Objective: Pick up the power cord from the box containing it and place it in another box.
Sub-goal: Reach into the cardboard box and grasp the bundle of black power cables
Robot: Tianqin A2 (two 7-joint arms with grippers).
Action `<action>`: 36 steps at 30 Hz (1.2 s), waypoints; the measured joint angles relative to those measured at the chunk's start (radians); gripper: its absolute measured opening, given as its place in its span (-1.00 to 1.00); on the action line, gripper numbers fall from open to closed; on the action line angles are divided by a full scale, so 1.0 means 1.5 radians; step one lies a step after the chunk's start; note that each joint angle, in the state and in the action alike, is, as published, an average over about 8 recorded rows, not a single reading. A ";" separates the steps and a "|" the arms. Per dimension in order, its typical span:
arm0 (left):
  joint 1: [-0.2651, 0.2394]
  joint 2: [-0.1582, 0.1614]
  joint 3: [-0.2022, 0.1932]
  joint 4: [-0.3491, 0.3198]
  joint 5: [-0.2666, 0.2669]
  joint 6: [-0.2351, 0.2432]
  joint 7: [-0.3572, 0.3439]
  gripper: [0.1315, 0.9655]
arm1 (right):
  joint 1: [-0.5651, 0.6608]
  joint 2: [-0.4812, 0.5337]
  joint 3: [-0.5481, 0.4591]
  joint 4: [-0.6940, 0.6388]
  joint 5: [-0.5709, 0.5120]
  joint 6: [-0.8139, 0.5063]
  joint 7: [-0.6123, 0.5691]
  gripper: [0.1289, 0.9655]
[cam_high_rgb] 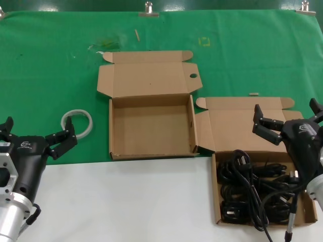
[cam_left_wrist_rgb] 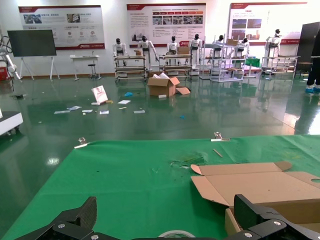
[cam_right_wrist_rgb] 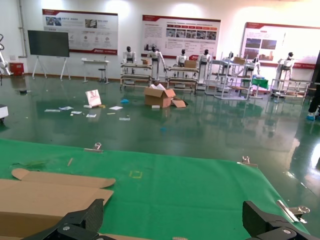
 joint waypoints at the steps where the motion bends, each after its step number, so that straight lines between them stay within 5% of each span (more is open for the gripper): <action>1: 0.000 0.000 0.000 0.000 0.000 0.000 0.000 1.00 | 0.000 0.000 0.000 0.000 0.000 0.000 0.000 1.00; 12: 0.000 0.000 0.000 0.000 0.000 0.000 0.000 1.00 | -0.001 0.010 -0.010 0.006 0.012 0.007 0.006 1.00; 24: 0.000 0.000 0.000 0.000 0.000 0.000 0.000 0.97 | -0.084 0.176 -0.144 0.122 0.178 0.066 0.096 1.00; 36: 0.000 0.000 0.000 0.000 0.000 0.000 0.000 0.80 | -0.119 0.230 -0.221 0.050 0.217 0.100 0.079 1.00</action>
